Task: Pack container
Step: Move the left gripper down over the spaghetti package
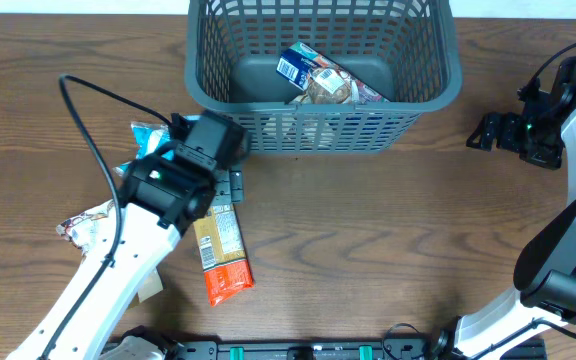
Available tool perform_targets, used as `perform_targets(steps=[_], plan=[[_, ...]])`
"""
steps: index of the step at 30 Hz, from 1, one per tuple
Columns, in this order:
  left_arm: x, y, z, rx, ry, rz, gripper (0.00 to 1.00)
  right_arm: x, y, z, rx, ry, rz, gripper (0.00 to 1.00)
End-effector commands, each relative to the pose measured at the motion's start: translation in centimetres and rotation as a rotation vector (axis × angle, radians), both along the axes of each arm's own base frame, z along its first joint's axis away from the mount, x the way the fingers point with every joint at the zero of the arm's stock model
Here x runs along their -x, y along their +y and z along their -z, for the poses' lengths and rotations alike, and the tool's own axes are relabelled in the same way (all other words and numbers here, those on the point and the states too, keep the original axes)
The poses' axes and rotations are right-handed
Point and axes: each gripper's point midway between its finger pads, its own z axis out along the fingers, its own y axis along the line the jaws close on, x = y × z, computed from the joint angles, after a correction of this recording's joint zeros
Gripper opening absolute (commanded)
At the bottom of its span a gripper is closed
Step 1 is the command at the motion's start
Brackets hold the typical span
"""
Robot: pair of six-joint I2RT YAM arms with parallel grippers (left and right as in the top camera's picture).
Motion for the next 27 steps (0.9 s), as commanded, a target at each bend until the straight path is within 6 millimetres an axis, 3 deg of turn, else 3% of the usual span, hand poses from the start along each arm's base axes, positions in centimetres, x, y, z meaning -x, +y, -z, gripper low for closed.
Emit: perform_targets(steps=[1,9,27], plan=[[-0.4,0.2,-0.2,0.041,0.022,0.095,0.97,-0.2,0.5,-0.1,0.002,-0.009,-0.032,0.99],[-1.1,2.0,-0.2,0.085,0.024,0.052,0.97,-0.3,0.4,-0.1,0.004,-0.011,-0.032,0.99],[-1.2,2.0,-0.2,0.085,0.021,0.054,0.97,-0.5,0.8,-0.1,0.004,-0.015,-0.040,0.99]])
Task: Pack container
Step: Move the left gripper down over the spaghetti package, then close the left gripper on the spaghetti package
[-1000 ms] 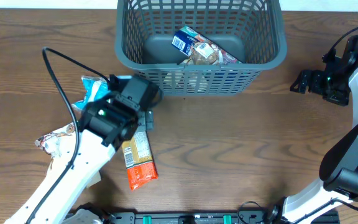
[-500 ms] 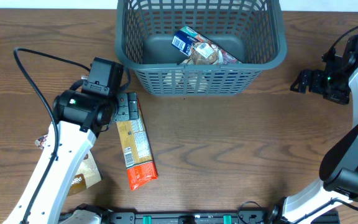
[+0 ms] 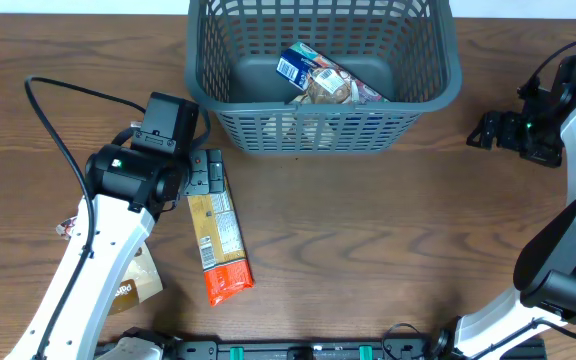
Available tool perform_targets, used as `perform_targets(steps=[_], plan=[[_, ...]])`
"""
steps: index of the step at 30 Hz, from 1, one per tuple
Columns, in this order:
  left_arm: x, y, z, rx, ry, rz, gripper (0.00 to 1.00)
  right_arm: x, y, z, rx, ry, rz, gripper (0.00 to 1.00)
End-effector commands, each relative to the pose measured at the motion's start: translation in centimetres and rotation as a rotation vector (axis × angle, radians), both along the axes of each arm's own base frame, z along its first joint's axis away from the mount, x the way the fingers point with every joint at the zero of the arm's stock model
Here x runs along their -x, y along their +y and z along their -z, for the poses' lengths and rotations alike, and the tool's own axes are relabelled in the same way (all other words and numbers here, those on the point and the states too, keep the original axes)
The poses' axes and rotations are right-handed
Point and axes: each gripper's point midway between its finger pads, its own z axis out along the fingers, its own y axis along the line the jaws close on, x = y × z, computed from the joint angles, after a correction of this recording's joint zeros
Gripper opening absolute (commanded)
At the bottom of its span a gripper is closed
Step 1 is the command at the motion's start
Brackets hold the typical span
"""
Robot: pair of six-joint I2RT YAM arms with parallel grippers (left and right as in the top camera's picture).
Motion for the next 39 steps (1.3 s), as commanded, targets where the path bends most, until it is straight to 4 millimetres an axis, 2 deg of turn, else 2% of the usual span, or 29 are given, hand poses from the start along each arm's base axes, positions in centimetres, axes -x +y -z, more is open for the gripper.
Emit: perform_targets(steps=[1,8,12,14,17,22,26,28,31,34,39], plan=[[0.0,0.1,-0.5,-0.001,-0.013,0.012,0.97,-0.1,1.0,0.0,-0.003,0.001,-0.032,0.99],[0.0,0.1,-0.5,0.001,-0.013,0.007,0.97,-0.2,1.1,0.0,-0.001,-0.001,-0.039,0.99],[0.3,0.2,-0.3,0.031,-0.003,-0.067,0.96,-0.2,1.1,0.0,-0.001,0.000,-0.040,0.99],[0.5,0.3,-0.2,0.048,0.004,-0.114,0.91,-0.2,1.1,0.0,-0.001,0.000,-0.041,0.99],[0.6,0.5,-0.1,0.057,-0.020,-0.157,0.89,-0.2,1.1,0.0,-0.001,0.000,-0.040,0.99],[2.5,0.7,0.5,0.086,-0.048,-0.155,0.89,-0.2,1.0,0.0,0.004,0.000,-0.048,0.99],[5.0,-0.3,2.3,0.195,-0.055,-0.138,0.90,-0.3,1.0,0.0,0.007,-0.005,-0.050,0.99],[6.2,0.1,3.9,0.219,-0.043,-0.196,0.96,-0.3,1.0,0.0,0.006,-0.002,-0.051,0.99],[7.3,0.4,6.1,0.226,-0.001,-0.238,0.98,-0.2,1.0,0.0,0.004,0.002,-0.051,0.99],[7.1,0.1,7.3,0.222,0.044,-0.256,0.99,-0.1,1.1,0.0,0.003,0.003,-0.051,0.99],[6.6,-1.3,10.1,0.257,0.165,-0.275,0.99,0.2,1.2,0.1,-0.001,0.015,-0.051,0.99]])
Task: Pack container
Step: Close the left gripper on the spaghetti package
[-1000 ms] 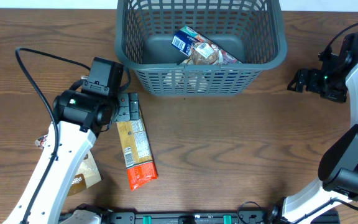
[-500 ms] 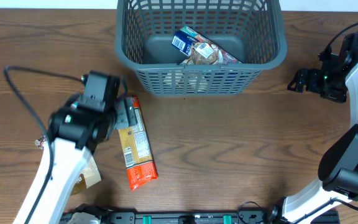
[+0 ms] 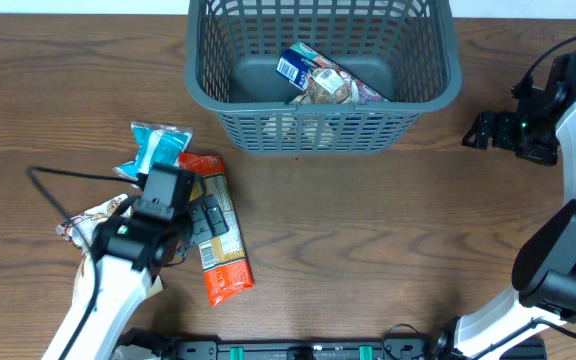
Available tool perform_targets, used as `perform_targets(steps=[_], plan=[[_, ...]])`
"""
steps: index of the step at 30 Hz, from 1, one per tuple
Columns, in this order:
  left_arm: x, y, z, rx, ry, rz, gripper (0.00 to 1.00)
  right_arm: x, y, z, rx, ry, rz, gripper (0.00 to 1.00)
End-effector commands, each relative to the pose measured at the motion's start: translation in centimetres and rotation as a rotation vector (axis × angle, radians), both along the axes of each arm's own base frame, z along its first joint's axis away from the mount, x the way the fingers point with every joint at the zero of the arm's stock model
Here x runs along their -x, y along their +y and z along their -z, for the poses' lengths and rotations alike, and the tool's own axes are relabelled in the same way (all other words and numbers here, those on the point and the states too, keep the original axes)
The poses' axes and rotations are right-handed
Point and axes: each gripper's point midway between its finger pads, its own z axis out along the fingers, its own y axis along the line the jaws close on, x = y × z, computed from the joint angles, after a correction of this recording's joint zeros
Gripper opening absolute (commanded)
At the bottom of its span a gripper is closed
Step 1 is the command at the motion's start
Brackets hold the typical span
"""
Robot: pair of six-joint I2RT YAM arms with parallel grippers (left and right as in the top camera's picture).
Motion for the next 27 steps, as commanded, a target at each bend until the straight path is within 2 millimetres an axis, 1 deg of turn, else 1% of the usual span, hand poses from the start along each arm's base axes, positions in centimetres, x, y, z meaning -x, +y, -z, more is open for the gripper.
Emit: perform_targets(steps=[1,7,14,21,27], plan=[[0.1,-1.3,2.0,0.051,0.099,-0.015,0.99,0.3,0.4,0.0,-0.001,0.009,-0.021,0.99],[-0.8,-1.8,4.9,0.040,0.176,-0.009,0.99,0.5,0.5,0.1,-0.006,0.021,-0.022,0.99],[-2.0,-1.9,7.7,0.005,0.210,0.025,0.99,0.6,0.5,0.1,-0.007,0.023,-0.021,0.99],[-2.7,-2.0,9.8,-0.021,0.227,0.074,0.99,0.5,0.6,0.1,-0.007,0.022,-0.024,0.99],[-2.6,-1.5,11.2,-0.062,0.260,0.106,0.99,0.5,0.7,0.1,-0.006,0.022,-0.027,0.99]])
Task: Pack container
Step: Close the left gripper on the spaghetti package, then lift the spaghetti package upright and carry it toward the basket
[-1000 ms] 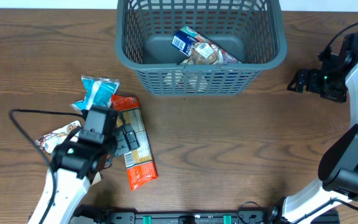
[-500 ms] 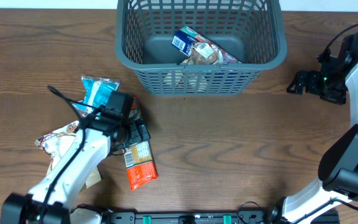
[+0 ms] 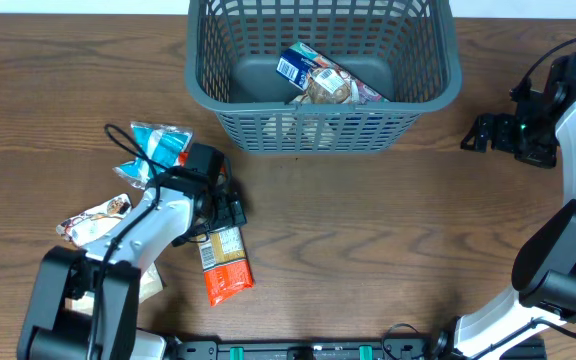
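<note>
The grey mesh basket (image 3: 268,130) stands at the back centre with a blue-and-white packet (image 3: 294,64) and a brownish packet (image 3: 333,88) inside. A long orange-and-tan snack packet (image 3: 224,265) lies flat at the front left. My left gripper (image 3: 234,208) is low over its upper end and hides that end. Whether its fingers are open or closed on the packet does not show. A light blue packet (image 3: 158,143) lies just behind the left arm. My right gripper (image 3: 471,135) hangs at the far right, away from everything.
A white-and-brown wrapper (image 3: 90,222) lies at the left, and a tan packet (image 3: 151,287) is partly under the left arm. The left arm's black cable (image 3: 128,140) loops over the light blue packet. The right arm's base stands at the front right.
My left arm has swung: its wrist was over the middle of the orange packet and is now at the packet's upper end, fingers pointing right. The packet has not shifted. The right gripper has barely moved.
My left gripper was beside the basket's front left corner, above the orange packet's top end. Then it was further left, then drawn back towards the front over the packet's middle. Now it sits low at the packet's upper end. Nothing on the table has moved.
</note>
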Available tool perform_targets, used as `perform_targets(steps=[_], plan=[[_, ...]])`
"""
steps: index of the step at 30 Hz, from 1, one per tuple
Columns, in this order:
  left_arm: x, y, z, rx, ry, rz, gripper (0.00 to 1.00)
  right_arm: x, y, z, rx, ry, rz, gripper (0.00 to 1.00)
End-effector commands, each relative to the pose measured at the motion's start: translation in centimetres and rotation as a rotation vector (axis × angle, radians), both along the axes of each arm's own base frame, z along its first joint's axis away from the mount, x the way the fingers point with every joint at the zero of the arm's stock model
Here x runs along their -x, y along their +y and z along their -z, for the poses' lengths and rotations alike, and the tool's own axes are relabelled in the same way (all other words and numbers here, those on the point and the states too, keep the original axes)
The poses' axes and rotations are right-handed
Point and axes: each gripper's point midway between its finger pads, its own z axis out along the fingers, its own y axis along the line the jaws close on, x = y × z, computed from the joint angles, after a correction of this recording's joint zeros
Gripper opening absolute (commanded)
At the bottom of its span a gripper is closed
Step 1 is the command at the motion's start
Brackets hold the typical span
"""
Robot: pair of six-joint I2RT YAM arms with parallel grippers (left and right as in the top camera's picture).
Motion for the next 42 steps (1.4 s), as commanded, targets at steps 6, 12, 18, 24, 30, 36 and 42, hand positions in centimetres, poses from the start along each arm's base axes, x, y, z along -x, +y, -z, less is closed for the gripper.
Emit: perform_targets(steps=[6,12,18,24,30,36,42], plan=[[0.4,1.0,1.3,-0.064,0.036,0.049,0.77,0.0,0.4,0.0,0.002,-0.001,-0.027,0.99],[0.9,1.1,1.3,-0.069,0.056,0.049,0.30,-0.1,0.4,-0.1,0.005,-0.005,-0.029,0.99],[1.8,1.4,1.2,-0.078,0.088,0.051,0.06,-0.2,0.4,-0.1,0.006,-0.009,-0.032,0.99],[1.9,1.4,-1.1,-0.068,0.041,0.065,0.06,-0.4,0.3,-0.1,0.009,-0.016,-0.032,0.99],[1.6,1.8,-5.5,-0.058,-0.101,0.067,0.06,-0.5,0.3,-0.1,0.011,-0.022,-0.032,0.99],[2.6,2.8,-8.9,-0.071,-0.196,0.056,0.06,-0.6,0.2,-0.1,0.012,-0.025,-0.032,0.99],[2.8,3.0,-11.5,-0.047,-0.299,0.048,0.06,-0.6,0.2,-0.1,0.012,-0.025,-0.032,0.99]])
